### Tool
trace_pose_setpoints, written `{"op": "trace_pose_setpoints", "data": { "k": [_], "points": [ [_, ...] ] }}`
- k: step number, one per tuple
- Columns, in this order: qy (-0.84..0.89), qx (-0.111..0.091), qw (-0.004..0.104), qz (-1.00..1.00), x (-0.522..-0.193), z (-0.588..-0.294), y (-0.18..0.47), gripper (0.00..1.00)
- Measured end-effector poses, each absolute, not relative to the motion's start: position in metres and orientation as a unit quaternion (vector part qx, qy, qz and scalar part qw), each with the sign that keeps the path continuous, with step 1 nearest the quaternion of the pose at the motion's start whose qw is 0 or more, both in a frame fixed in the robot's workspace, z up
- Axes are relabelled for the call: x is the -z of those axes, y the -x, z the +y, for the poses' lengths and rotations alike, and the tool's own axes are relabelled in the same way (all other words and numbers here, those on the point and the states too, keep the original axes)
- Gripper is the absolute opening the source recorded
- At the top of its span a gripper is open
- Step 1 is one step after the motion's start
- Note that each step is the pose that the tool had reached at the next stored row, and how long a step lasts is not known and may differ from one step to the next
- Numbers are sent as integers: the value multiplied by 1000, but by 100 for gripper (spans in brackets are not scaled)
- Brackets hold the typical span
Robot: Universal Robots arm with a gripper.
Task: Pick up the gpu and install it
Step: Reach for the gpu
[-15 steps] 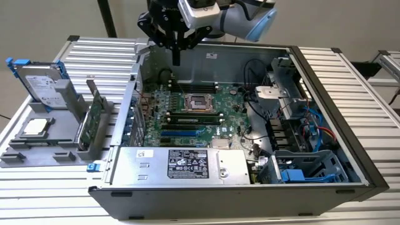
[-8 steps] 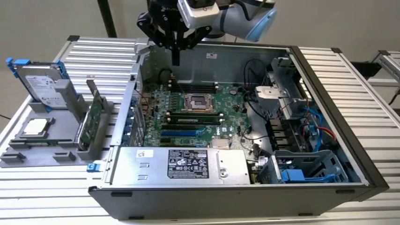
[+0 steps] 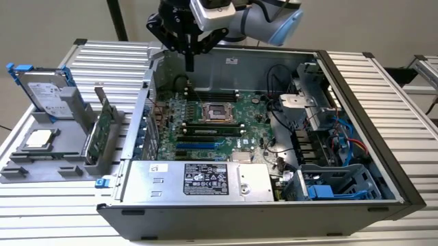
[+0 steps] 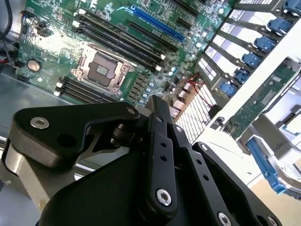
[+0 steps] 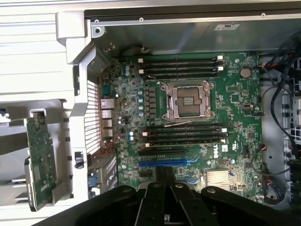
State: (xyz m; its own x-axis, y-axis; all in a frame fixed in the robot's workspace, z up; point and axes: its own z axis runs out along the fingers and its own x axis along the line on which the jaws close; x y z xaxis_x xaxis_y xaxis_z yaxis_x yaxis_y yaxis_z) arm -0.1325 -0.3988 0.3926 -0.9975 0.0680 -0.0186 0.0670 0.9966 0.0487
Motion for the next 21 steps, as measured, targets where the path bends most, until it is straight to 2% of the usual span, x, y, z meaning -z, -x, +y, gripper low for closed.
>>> {"op": "trace_pose_setpoints", "data": {
  "k": [21],
  "points": [
    [-33, -24, 10, 999, -393, -399, 148, 0]
  ]
}}
